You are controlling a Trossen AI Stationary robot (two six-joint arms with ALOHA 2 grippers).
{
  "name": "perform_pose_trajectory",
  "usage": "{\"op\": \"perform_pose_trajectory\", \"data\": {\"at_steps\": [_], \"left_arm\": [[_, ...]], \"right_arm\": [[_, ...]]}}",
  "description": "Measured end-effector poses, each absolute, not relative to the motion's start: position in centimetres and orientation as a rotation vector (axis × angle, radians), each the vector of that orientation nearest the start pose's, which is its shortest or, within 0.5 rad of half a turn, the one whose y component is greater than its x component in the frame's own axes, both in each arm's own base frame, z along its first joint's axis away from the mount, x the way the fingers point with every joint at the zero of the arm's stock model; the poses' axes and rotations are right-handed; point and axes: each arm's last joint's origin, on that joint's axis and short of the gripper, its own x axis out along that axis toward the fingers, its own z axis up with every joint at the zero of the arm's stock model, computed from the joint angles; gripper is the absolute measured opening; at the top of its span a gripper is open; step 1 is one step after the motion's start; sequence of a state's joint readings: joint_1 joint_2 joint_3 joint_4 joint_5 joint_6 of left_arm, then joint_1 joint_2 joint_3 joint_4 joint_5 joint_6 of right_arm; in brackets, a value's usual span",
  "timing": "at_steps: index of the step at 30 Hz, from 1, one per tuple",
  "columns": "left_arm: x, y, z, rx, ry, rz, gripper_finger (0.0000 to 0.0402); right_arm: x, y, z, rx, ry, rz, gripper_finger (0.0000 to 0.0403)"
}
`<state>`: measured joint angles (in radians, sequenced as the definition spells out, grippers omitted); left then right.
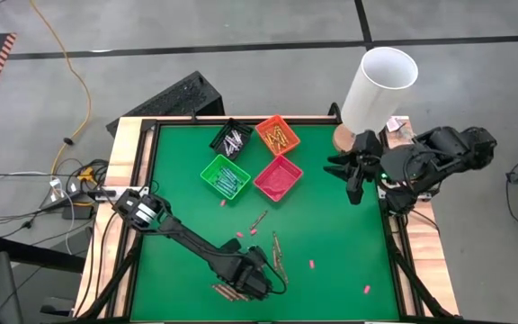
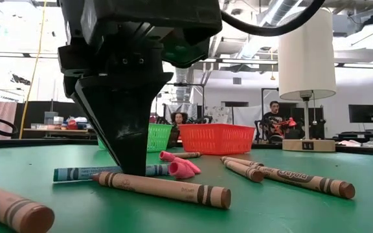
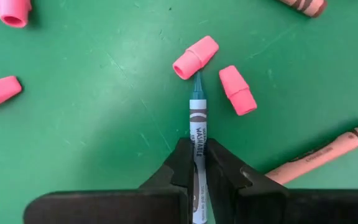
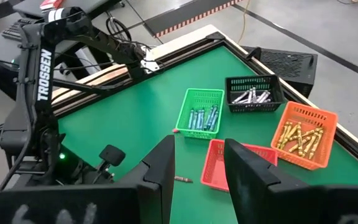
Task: Sort crayons
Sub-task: Put the blue crayon into the bin
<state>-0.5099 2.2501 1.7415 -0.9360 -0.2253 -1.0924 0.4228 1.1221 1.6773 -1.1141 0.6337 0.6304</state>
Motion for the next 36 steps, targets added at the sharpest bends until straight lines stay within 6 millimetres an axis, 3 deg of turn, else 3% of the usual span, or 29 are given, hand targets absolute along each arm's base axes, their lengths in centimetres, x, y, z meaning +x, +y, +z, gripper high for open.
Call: {"op": "perform_pose_trajectory", "data": {"at_steps": [6,11,14,20,27,31,36], "left_arm": [[39.1,-20.9,16.5,-0.354,1.229,0.475,0.0008],[39.1,-20.6,20.4,-0.354,1.079,0.477,0.0007],[38.3,-20.3,23.5,-0.322,0.938,0.503,0.0007],[35.8,-19.6,31.7,-0.242,0.569,0.515,0.0007],[34.1,-19.8,38.7,-0.177,0.292,0.375,0.0007],[34.3,-20.2,40.7,-0.129,0.207,0.227,0.0006],[35.2,-19.7,41.8,-0.075,0.131,0.112,0.0006]], "right_arm": [[14.9,5.6,47.4,0.289,0.367,-0.367,0.0132],[14.0,6.9,47.9,0.189,0.295,-0.374,0.0132],[13.2,8.0,48.1,0.118,0.248,-0.366,0.0132],[11.5,10.2,47.7,0.035,0.177,-0.357,0.0133],[10.7,13.0,44.1,0.009,0.088,-0.409,0.0133],[10.7,14.1,41.3,0.067,0.046,-0.431,0.0133],[11.2,15.0,38.4,0.175,0.020,-0.440,0.0133]]}}
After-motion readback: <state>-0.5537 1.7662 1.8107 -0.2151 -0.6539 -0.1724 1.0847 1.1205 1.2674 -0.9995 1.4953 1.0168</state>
